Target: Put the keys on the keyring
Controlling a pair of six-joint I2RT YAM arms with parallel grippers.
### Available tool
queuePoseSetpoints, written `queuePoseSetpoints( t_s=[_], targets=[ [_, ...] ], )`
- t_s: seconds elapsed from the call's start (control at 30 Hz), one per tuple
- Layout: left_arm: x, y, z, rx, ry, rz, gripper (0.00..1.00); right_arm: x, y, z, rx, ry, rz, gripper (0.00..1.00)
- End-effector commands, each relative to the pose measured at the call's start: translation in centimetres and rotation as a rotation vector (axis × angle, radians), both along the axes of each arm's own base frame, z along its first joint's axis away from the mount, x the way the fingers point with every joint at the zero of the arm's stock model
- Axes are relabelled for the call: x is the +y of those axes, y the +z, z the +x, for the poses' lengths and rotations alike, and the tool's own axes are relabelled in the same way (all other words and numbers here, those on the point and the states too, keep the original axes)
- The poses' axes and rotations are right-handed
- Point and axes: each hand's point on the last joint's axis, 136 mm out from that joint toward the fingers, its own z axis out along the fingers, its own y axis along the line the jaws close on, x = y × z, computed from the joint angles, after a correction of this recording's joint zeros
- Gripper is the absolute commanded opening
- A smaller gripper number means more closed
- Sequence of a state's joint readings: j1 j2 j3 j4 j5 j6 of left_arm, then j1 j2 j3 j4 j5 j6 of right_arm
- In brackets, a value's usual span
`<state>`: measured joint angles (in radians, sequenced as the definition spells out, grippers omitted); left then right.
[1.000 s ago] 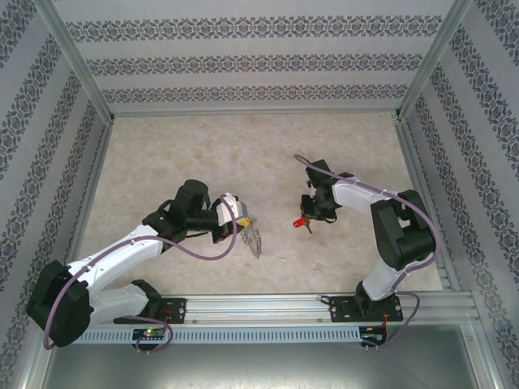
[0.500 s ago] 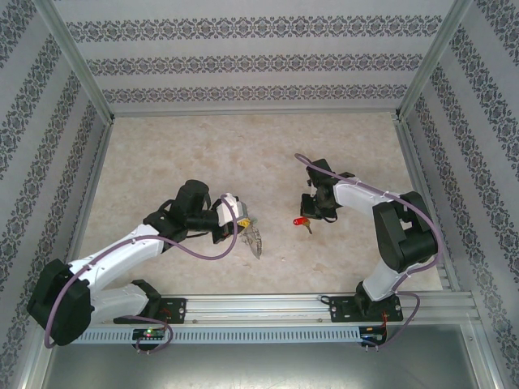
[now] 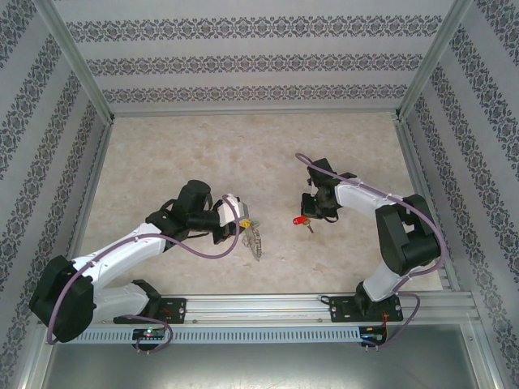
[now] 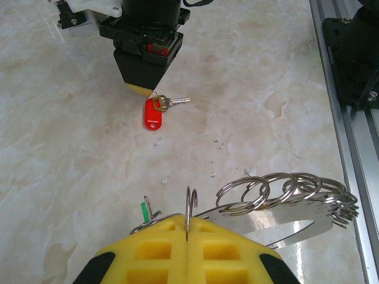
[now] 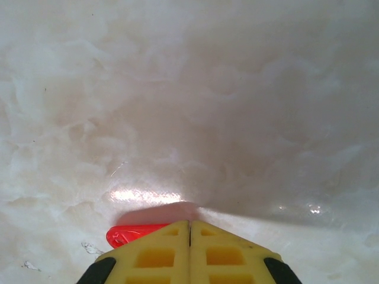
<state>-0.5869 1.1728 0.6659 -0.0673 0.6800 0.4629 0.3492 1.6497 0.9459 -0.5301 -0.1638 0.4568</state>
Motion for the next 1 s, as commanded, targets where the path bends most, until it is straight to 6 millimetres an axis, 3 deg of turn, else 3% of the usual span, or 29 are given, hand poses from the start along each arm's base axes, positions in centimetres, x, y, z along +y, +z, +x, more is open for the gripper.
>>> queuePoseSetpoints(
  t_s=[0.0, 0.3, 0.97],
  targets=[
    [-0.41, 1.23, -0.08, -0.007, -0.018, -0.040, 0.00, 0.21, -0.55, -0.44, 0.025, 0.018, 0.004, 0.09],
    [-0.37, 1.15, -0.08, -0.004, -0.016, -0.040, 0.00, 0.13, -0.71, -0.65, 0.035, 0.021, -0.001, 0.18],
    [-0.47, 1.10, -0.14, -0.001, -0.024, -0.038, 0.00, 0.26, -0.93, -1.08, 0.053, 0.028, 0.001, 0.13]
  ],
)
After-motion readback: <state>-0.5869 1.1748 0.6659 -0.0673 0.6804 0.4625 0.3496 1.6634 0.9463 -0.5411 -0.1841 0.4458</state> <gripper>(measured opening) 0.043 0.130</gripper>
